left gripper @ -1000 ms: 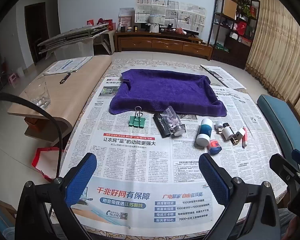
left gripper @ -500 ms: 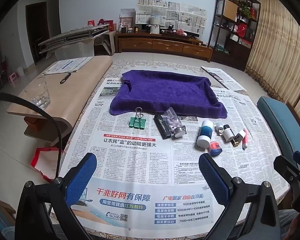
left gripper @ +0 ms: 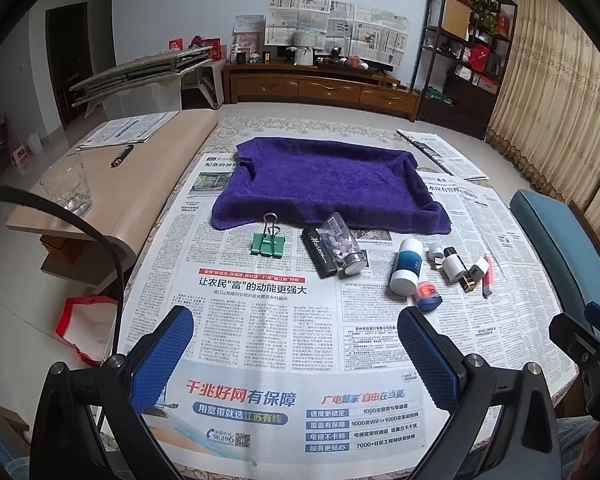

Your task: Organize rigid objects

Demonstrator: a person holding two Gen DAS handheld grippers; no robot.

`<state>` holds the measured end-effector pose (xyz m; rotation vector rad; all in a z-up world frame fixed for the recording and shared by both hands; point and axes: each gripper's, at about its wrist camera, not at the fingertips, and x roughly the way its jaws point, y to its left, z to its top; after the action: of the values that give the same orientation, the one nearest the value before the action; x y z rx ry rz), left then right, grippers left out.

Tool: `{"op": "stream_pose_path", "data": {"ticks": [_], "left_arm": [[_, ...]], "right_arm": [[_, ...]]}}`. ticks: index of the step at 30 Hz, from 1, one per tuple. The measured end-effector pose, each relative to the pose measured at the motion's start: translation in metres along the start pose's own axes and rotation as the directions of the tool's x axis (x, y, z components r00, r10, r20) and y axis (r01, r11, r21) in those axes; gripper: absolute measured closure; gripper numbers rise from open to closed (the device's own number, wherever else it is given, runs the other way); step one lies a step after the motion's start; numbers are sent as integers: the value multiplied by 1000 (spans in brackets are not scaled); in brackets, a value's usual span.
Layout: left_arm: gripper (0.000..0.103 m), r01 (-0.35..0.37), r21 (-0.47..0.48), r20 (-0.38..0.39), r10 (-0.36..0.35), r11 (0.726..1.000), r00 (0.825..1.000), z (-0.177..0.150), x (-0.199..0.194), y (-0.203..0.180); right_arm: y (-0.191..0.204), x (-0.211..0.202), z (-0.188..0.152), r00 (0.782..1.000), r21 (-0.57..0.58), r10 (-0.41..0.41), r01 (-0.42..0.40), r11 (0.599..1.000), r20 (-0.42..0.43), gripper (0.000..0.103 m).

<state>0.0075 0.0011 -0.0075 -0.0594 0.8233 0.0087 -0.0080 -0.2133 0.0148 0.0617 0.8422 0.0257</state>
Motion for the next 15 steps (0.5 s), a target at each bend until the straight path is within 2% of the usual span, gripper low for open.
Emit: {"op": "stream_pose_path", "data": {"ticks": [5,9,12,15], "left_arm": [[0,-3,23,27,2,1000,1000,7,13,0],[0,28,-8,19,-28,1000,999,14,40,3],[0,37,-25,-42,-38,999,998,15,70,7],[1,52,-41,-57,-54,998,997,18,97,8]], "right_arm": [[-5,2,2,999,8,33,-33,999,-3,0],[-16,12,9,997,33,72,-72,997,-3,0],[-28,25,14,997,56,71,-71,996,-1,0],[-41,43,20,998,63,63,-62,996,-10,0]]}}
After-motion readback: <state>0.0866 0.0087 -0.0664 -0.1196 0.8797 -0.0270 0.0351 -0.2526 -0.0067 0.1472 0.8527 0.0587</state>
